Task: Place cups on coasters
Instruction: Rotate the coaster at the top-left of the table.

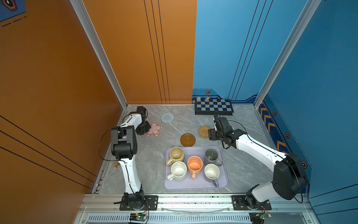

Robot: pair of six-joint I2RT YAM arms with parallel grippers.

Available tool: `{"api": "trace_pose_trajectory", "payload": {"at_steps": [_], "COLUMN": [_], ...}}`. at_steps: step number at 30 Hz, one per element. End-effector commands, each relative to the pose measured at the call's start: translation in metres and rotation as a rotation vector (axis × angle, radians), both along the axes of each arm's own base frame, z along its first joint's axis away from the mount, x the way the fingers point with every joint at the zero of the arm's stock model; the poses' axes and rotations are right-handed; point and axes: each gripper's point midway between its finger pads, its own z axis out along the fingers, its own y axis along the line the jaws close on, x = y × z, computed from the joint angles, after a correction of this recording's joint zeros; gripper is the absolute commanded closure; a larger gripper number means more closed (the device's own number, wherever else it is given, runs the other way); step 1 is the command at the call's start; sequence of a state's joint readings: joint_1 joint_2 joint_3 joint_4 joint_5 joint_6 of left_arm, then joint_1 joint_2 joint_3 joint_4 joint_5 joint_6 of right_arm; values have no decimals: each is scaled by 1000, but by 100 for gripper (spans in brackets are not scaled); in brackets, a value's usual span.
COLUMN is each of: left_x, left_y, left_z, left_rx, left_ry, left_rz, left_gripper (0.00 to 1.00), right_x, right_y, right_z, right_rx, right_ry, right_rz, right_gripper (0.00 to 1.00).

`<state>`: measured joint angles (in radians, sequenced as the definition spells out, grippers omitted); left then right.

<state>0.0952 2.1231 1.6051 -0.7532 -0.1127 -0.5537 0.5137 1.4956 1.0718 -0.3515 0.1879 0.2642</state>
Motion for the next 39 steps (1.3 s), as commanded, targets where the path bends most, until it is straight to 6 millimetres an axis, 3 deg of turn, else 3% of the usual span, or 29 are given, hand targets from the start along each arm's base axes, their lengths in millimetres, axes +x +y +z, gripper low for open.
{"api": "trace_pose_trajectory", "payload": {"at_steps": [1,7,11,27,30,34,39], "left_x": [3,14,20,-9,-18,-21,-19], "left_y": [16,24,17,-15,-13,-7,3], "left_z": [-1,2,-3,-16,-13,5,54], "left_rx": [27,32,-1,-7,27,61,130], "left_ry": [9,-9,-11,57,65,33,-58], "left_rz": [22,8,0,-45,-33,-18,-5], "left_gripper": [75,74,74,74,73,74,73], "right_x": [-5,0,0,-3,-4,-6,-7], "right_y": [-3,2,5,6,7,6,8], "right_z": [-3,-3,-5,-6,-7,-6,-6], "right_rx": [-9,1,-5,-17,-15,-16,-10], "right_ry": [9,12,17,15,15,15,18], "right_rz": [-18,-19,-14,-6,-4,-1,15], "right_gripper": [22,22,22,22,22,22,22]}}
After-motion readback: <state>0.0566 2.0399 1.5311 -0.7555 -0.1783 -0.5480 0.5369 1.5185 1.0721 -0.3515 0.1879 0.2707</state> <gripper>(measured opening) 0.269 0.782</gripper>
